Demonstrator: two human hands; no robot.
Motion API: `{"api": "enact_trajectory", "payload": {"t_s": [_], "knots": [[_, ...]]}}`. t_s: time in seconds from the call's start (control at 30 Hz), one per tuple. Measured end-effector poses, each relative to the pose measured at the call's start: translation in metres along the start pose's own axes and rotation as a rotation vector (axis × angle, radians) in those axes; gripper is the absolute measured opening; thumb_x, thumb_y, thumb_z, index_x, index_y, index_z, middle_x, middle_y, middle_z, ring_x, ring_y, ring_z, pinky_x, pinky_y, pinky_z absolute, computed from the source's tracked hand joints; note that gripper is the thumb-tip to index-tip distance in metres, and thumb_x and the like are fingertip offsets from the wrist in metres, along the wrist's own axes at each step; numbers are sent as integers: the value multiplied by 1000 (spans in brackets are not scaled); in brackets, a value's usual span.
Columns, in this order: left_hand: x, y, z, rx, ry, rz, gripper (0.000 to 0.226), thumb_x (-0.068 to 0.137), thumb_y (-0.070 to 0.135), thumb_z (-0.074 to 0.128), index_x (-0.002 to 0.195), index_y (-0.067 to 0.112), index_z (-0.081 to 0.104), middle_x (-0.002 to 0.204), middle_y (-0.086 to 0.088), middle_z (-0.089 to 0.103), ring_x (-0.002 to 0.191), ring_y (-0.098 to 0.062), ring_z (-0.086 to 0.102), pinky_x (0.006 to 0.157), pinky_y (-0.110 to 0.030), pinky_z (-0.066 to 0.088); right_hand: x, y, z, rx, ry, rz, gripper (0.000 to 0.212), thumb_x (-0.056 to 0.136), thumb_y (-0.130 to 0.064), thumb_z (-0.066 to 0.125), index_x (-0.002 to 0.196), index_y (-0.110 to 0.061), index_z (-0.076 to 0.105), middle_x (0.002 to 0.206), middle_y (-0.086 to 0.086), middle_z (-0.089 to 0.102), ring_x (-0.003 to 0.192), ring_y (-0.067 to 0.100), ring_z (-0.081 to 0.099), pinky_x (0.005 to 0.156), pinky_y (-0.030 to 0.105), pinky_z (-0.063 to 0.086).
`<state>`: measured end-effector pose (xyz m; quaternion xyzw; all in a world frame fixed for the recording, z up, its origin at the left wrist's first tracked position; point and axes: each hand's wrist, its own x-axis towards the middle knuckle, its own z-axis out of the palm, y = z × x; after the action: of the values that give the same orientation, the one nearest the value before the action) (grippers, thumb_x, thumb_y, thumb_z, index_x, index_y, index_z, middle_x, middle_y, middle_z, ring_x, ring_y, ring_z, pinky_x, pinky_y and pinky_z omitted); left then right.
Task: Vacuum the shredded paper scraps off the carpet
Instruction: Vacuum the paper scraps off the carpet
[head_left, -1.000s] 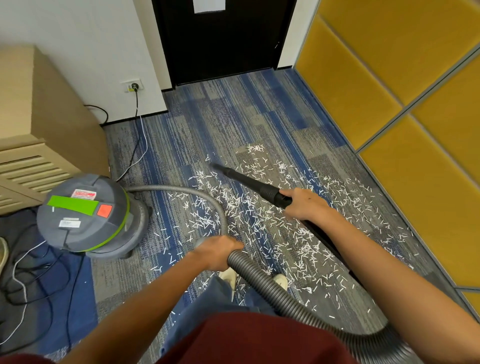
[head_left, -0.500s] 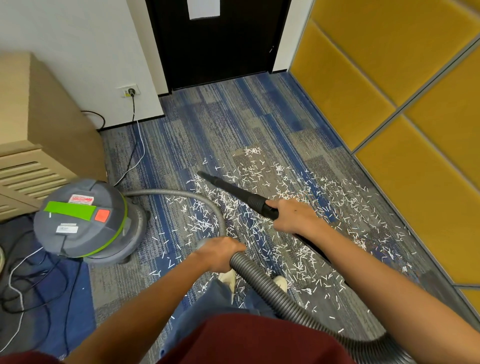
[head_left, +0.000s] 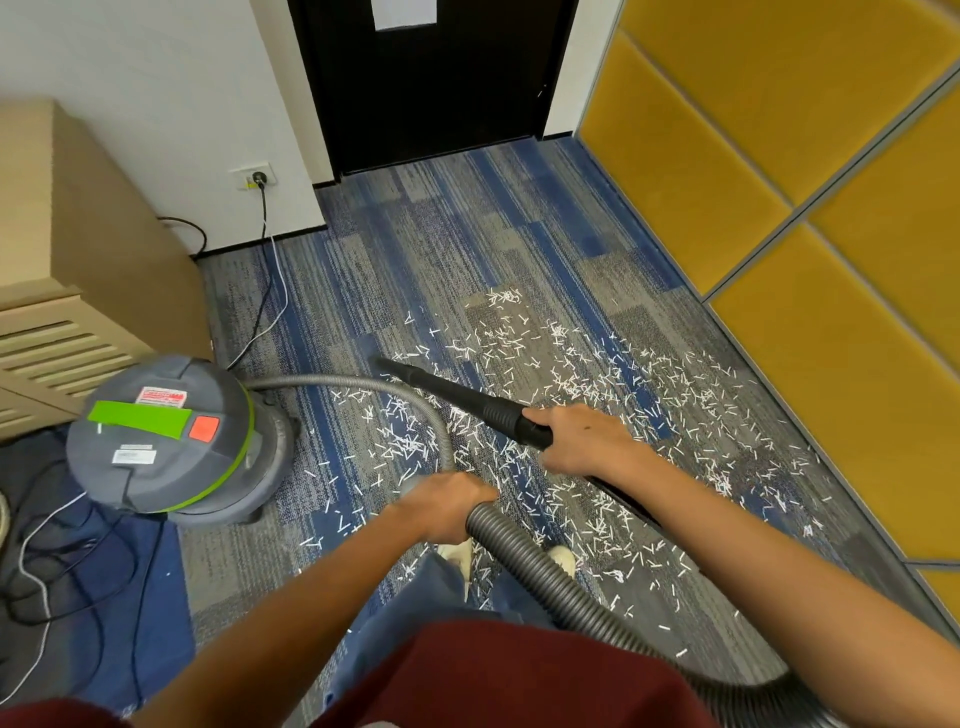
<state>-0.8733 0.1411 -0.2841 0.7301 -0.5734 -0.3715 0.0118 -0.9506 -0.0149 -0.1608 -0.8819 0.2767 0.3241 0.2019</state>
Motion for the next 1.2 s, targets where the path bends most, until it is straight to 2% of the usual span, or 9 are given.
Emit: {"api": "enact_trajectory", "payload": {"t_s": [0.1,0.23,0.33,0.43,0.6,0.77,0.9,1.03,1.2], "knots": [[2,1,-2,-8,-13,-9,26,81,15,59,75,33,42,83,11,53,82,-12,57,81,-42,55,2,10,-7,47,-27,40,65,86,-10,56,144,-33,35,89,-3,54,60,8,51,57,22,47],[6,3,-4,10,-17,6,31,83,17,60,69,34,38,77,13,49,80,-11,56,82,-40,55,3,20,-15,71,-7,86,66,85,-9,57,143,-34,36,81,-6,51,57,8,51,50,20,41],[7,4,-6,21,-18,24,27,84,16,59,73,33,41,76,14,46,79,-10,54,83,-39,54,1,25,-18,88,10,123,68,85,-10,56,145,-33,33,85,-4,52,58,8,50,56,23,45],[9,4,-5,32,-14,34,21,84,16,60,79,31,45,78,14,46,80,-10,53,84,-40,54,0,33,-18,103,36,155,68,86,-11,56,146,-32,32,90,-2,53,62,9,52,54,21,43],[16,7,-3,41,-60,13,30,83,20,59,69,37,39,79,13,51,81,-10,58,79,-41,56,-8,42,-8,67,74,190,68,88,-17,56,148,-31,28,93,-2,55,76,18,58,71,30,53],[25,21,-10,70,-52,71,32,81,14,60,69,33,36,79,12,50,78,-11,57,80,-33,54,-17,44,1,49,49,166,58,86,-14,54,140,-32,40,90,0,54,78,20,59,65,29,48],[30,22,-11,89,-37,84,33,78,15,62,68,33,36,79,12,51,78,-11,57,79,-35,54,-19,41,5,69,31,133,65,86,-15,55,144,-35,35,99,2,56,82,20,59,70,30,51],[26,24,-12,91,-29,122,23,80,15,61,80,29,43,84,12,50,79,-11,51,80,-30,49,-18,34,5,69,10,97,67,87,-15,56,146,-36,31,96,-3,54,72,12,53,59,22,43],[20,16,-8,77,-47,80,24,82,19,60,78,35,42,78,15,48,80,-11,53,83,-43,53,-9,42,-6,158,-8,110,69,85,-10,57,145,-35,34,94,-2,54,57,7,51,51,20,42]]}}
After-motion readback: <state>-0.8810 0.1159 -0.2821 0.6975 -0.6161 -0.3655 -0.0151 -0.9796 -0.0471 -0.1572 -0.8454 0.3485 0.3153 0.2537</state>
